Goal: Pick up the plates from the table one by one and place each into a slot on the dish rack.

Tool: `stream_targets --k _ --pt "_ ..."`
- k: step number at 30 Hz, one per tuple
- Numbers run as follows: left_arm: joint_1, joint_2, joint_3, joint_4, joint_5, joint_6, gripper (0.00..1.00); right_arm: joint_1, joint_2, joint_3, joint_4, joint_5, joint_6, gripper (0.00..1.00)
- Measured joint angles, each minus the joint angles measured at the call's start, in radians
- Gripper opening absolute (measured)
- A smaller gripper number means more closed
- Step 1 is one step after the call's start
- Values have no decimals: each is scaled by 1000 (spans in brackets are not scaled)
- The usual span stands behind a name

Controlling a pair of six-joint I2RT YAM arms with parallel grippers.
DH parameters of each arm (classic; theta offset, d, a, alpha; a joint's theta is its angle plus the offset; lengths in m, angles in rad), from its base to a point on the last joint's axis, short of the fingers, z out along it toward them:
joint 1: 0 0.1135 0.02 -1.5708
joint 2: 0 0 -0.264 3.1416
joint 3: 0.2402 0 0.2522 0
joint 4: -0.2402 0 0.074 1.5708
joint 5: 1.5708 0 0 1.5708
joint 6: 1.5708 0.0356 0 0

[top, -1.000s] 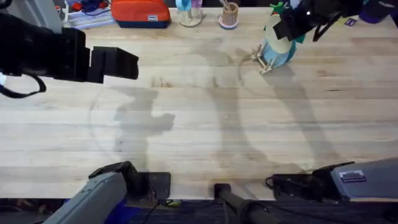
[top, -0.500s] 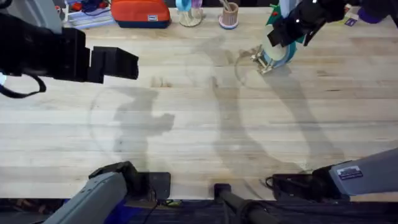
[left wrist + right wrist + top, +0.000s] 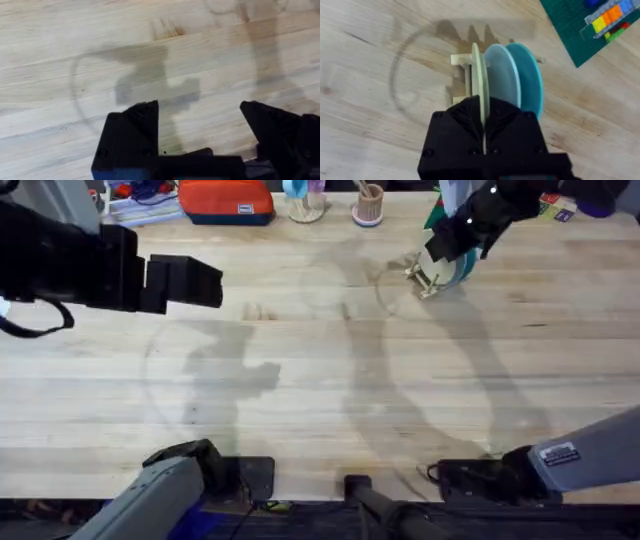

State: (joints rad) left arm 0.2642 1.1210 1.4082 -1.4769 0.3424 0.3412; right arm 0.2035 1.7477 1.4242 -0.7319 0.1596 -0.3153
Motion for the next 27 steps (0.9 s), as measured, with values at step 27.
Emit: stream_targets --k 27 --pt "0 0 0 -4 0 0 994 0 37 0 3 0 -1 160"
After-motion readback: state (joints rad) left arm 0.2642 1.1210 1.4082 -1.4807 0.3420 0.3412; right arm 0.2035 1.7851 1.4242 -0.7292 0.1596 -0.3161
